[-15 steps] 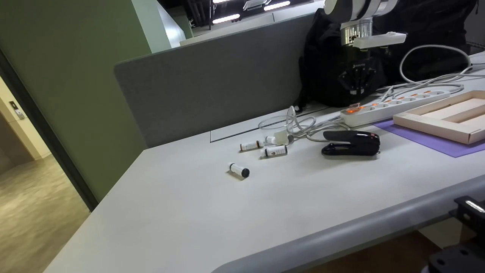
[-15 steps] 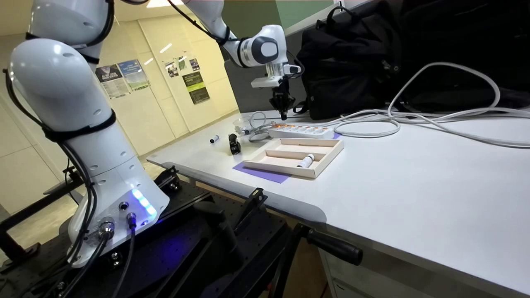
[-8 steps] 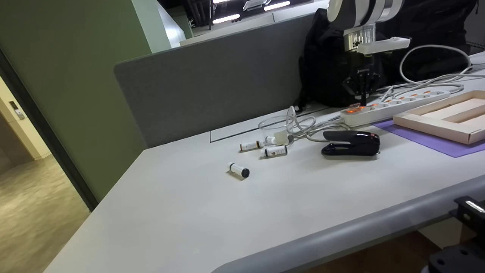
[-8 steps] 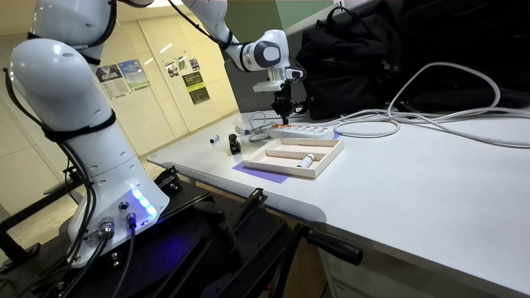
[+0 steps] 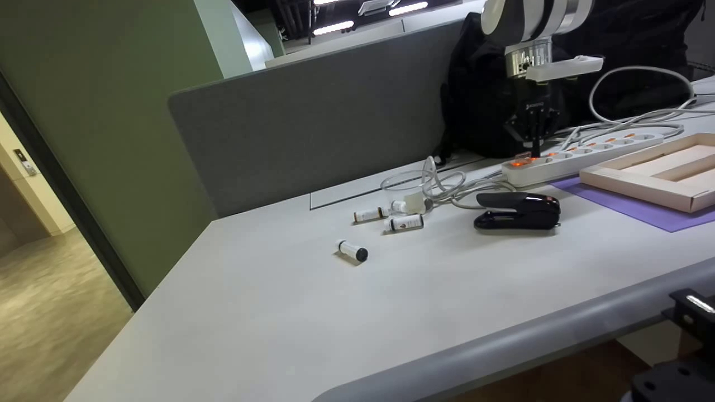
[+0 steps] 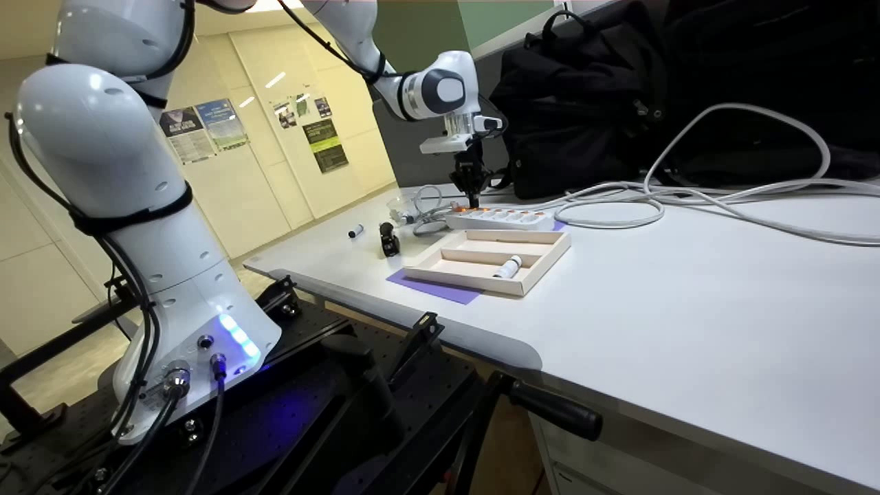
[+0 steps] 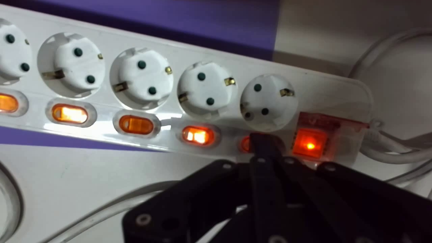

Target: Turn off the second switch from the left on the extension cable

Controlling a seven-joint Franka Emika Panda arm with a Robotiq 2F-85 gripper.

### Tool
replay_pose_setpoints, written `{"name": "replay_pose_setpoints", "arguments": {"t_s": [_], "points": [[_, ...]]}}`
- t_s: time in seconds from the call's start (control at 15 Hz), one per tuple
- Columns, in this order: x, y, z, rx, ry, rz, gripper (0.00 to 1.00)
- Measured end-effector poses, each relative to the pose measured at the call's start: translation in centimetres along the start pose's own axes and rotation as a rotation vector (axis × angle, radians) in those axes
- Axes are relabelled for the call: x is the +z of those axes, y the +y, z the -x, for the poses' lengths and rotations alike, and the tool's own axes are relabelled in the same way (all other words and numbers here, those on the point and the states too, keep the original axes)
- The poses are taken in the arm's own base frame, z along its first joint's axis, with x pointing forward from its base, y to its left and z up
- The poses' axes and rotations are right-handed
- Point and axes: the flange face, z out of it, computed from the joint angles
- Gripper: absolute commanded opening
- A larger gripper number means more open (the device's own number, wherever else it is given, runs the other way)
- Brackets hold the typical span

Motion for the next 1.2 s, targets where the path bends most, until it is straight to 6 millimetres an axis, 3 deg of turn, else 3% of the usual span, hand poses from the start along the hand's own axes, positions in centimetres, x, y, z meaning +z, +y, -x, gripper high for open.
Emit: {"name": "replay_pose_setpoints", "arguments": {"t_s": [0.53, 0.67, 0.87, 0.93, 1.07, 1.13, 1.2], "points": [[0.1, -1.5, 0.0, -0.065, -0.006, 0.039, 0.0], [-0.9, -1.8, -0.6, -0.063, 0.017, 0.031, 0.0], [-6.7, -1.7, -2.2, -0.042, 0.085, 0.002, 0.0], [-9.4, -1.5, -2.5, -0.035, 0.094, -0.007, 0.26], [-14.4, -0.9, -2.5, -0.027, 0.076, -0.017, 0.33], [-16.3, -0.5, -2.2, -0.027, 0.042, -0.016, 0.15], [-17.6, -0.2, -1.8, -0.025, -0.002, -0.016, 0.22]]}}
